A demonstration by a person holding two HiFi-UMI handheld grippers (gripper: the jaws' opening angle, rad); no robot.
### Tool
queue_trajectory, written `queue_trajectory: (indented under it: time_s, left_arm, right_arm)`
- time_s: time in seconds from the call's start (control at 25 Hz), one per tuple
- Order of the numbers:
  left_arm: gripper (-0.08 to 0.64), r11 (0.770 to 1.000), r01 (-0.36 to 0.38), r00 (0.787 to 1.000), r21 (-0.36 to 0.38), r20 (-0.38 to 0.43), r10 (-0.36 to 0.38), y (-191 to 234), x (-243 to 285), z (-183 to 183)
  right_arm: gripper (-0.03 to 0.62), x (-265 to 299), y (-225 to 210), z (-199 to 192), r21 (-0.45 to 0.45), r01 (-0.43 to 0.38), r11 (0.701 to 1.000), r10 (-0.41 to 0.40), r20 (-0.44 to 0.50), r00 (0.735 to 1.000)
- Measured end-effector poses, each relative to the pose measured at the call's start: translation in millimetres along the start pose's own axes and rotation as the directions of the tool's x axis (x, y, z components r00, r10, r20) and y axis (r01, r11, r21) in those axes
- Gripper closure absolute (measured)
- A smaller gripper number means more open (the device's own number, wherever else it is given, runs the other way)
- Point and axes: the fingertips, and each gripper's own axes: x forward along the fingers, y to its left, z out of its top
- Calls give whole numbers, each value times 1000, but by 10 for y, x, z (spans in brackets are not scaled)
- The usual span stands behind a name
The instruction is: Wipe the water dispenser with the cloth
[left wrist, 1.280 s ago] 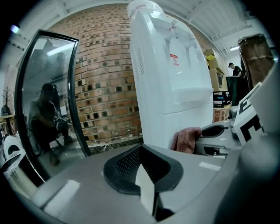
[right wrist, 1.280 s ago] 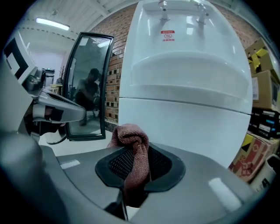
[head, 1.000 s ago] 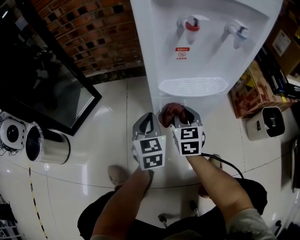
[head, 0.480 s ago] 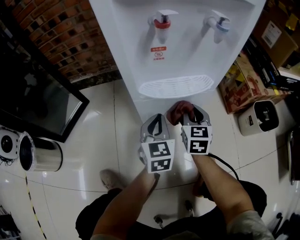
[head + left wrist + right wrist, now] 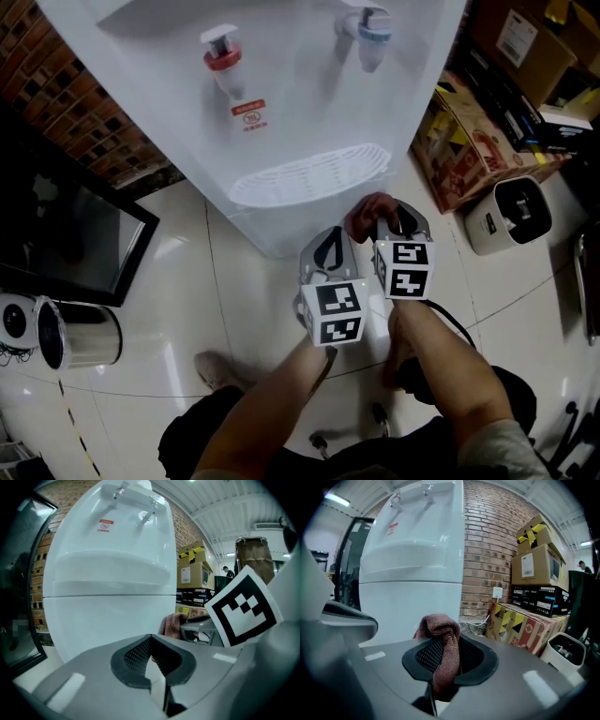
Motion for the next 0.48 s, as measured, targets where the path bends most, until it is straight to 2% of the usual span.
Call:
queue_trajectory:
  time_s: [0.2,0.48]
  left_arm:
    - [560,999,40,999,-2,-3,-40,-230,152,-6]
    - [560,998,62,998,13,13,-62,-266,88,10]
  right_arm:
    - [503,46,-227,-86,-1,19,1000,-19,-17,1000]
    - [503,-91,-99,-156,1,-14,1000,14,15,1000]
